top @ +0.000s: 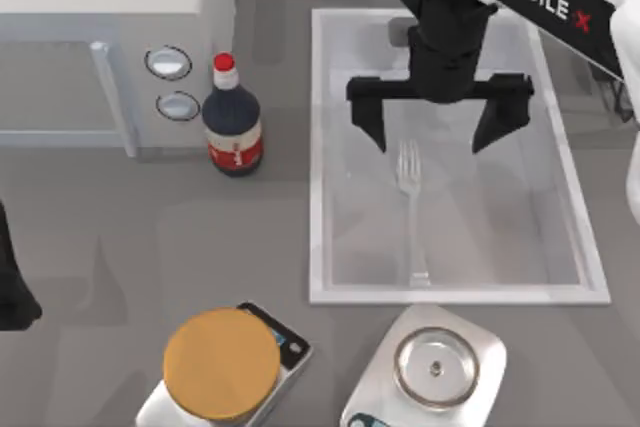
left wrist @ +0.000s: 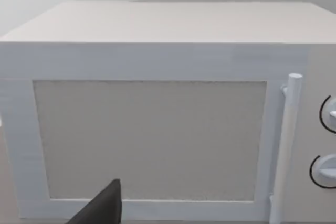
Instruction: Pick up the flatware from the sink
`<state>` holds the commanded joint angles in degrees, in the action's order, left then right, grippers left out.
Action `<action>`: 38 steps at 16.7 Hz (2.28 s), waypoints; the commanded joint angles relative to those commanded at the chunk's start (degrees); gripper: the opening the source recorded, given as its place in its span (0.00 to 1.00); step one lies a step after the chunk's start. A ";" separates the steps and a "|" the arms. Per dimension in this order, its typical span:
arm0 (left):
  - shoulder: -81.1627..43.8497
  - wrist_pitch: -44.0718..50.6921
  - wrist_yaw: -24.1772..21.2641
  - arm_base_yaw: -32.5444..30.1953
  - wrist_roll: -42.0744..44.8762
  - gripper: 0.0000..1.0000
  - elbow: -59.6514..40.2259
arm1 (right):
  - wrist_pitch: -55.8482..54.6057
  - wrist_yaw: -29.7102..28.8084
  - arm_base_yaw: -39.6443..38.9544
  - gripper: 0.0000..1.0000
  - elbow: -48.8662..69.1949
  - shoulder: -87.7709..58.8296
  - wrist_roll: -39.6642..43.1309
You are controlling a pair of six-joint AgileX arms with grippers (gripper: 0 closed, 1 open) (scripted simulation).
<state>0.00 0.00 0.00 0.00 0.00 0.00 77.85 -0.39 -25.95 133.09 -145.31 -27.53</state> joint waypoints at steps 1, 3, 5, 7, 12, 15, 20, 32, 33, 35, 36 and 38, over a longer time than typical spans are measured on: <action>0.00 0.00 0.00 0.00 0.00 1.00 0.00 | -0.15 0.00 0.00 1.00 -0.13 -0.06 0.00; 0.00 0.00 0.00 0.00 0.00 1.00 0.00 | -2.23 -0.01 -0.01 1.00 -1.74 -0.81 0.00; 0.00 0.00 0.00 0.00 0.00 1.00 0.00 | -6.72 -0.04 -0.07 1.00 -4.61 -2.39 -0.02; 0.00 0.00 0.00 0.00 0.00 1.00 0.00 | -13.17 -0.07 -0.15 1.00 -8.18 -4.47 -0.06; 0.00 0.00 0.00 0.00 0.00 1.00 0.00 | -24.88 -0.13 -0.36 1.00 -15.56 -9.03 -0.19; 0.00 0.00 0.00 0.00 0.00 1.00 0.00 | -25.50 -0.13 -0.38 1.00 -16.04 -9.39 -0.20; 0.00 0.00 0.00 0.00 0.00 1.00 0.00 | -25.50 -0.13 -0.38 0.77 -16.04 -9.39 -0.20; 0.00 0.00 0.00 0.00 0.00 1.00 0.00 | -25.50 -0.13 -0.38 0.00 -16.04 -9.39 -0.20; 0.00 0.00 0.00 0.00 0.00 1.00 0.00 | -25.50 -0.13 -0.38 0.00 -16.04 -9.39 -0.20; 0.00 0.00 0.00 0.00 0.00 1.00 0.00 | -25.50 -0.13 -0.38 0.00 -16.04 -9.39 -0.20; 0.00 0.00 0.00 0.00 0.00 1.00 0.00 | -25.50 -0.13 -0.38 0.00 -16.04 -9.39 -0.20; 0.00 0.00 0.00 0.00 0.00 1.00 0.00 | -25.50 -0.13 -0.38 0.00 -16.04 -9.39 -0.20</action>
<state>0.00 0.00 0.00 0.00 0.00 0.00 52.35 -0.52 -26.33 117.05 -154.70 -27.73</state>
